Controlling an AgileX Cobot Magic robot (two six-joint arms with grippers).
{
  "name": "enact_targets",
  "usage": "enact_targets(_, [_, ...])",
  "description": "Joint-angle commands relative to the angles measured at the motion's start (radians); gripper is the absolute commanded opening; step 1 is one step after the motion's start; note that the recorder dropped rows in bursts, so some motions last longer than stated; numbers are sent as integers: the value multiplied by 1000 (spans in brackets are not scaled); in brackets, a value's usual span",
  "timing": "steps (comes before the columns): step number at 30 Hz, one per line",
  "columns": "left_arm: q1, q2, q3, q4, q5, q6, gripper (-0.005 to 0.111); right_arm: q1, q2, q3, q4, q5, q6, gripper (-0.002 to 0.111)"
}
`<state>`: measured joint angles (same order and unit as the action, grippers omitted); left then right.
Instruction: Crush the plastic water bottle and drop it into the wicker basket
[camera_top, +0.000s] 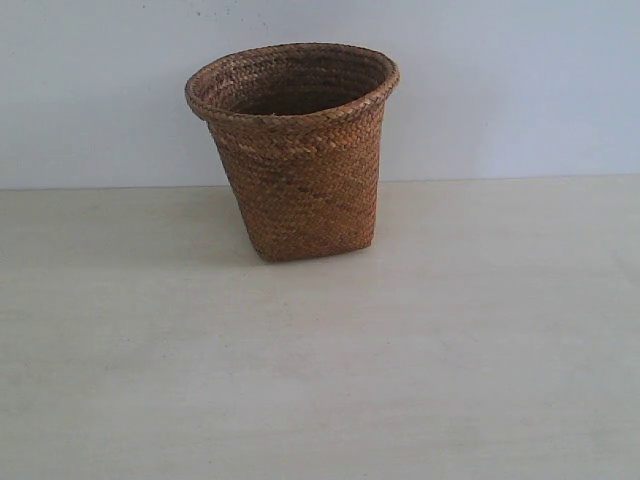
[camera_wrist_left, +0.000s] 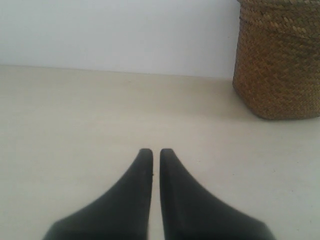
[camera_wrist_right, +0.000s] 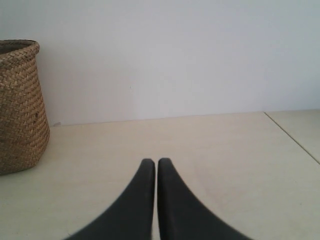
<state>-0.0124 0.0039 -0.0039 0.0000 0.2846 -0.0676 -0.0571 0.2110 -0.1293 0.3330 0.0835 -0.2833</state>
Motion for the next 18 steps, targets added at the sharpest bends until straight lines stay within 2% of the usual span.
enact_targets(1, [-9, -4, 4, -10, 1, 4, 4, -3, -4, 0, -2, -1, -1, 0])
enact_targets(18, [-9, -4, 4, -10, 1, 6, 4, -3, -4, 0, -2, -23, -3, 0])
